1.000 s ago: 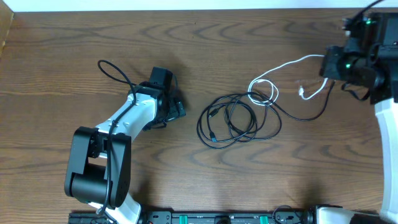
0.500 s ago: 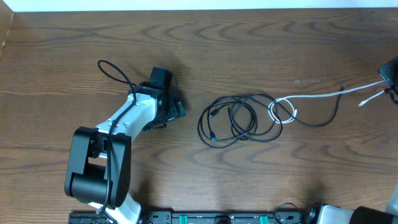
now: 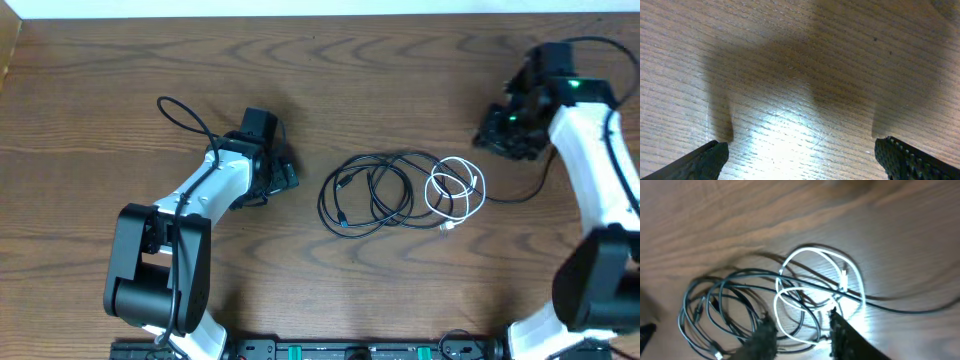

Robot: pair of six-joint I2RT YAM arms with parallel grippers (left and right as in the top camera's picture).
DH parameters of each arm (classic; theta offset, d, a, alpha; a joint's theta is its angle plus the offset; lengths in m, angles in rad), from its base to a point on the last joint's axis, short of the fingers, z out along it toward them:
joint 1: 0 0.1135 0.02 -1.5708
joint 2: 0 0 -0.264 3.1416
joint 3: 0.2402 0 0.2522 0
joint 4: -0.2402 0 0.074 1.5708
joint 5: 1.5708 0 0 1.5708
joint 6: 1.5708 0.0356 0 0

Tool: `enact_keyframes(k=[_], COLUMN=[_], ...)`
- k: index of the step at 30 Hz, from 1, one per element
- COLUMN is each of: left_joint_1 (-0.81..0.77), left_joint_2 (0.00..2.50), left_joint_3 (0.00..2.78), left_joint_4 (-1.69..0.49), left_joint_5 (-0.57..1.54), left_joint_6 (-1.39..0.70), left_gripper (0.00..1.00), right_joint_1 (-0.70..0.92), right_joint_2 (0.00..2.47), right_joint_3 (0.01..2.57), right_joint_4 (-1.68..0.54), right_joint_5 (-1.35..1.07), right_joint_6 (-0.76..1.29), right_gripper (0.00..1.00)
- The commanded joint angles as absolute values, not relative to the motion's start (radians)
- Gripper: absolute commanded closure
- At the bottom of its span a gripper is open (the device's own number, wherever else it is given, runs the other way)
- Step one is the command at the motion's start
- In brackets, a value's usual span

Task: Untangle cables

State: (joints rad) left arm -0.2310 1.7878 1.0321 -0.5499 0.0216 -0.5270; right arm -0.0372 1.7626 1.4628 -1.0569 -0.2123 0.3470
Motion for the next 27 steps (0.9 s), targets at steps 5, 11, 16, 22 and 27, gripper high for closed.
enact_keyframes(k=[5,11,16,22,27], left_joint_1=[-0.233,-0.233,-0.233,-0.233,-0.233], left_joint_2=[1.792,1.792,1.792,1.792,1.792], left_joint_3=[1.049,1.049,1.049,1.049,1.049], left_joint_4=[-0.553,-0.553,-0.553,-0.553,-0.553], left_joint_5=[0.019,0.019,0.019,0.019,0.019], left_joint_6=[-0.529,-0.529,-0.529,-0.529,-0.529], left_gripper=[0.0,0.0,0.0,0.0,0.0], right_joint_1=[0.007,0.007,0.007,0.024,0.061], right_joint_2=[1.897,1.942,1.944,2.012,2.068], right_joint_3=[1.46,1.46,1.46,1.46,1.46], right_joint_4=[-1.01,-1.013,-0.943,-0.875,-0.875], right_joint_5=[-0.233,-0.262,-0.244,-0.254,-0.27], right_joint_6=[0.53,0.739,0.87,0.976,0.976], right_gripper=[0.55,0.5,0.45,0.54,0.56])
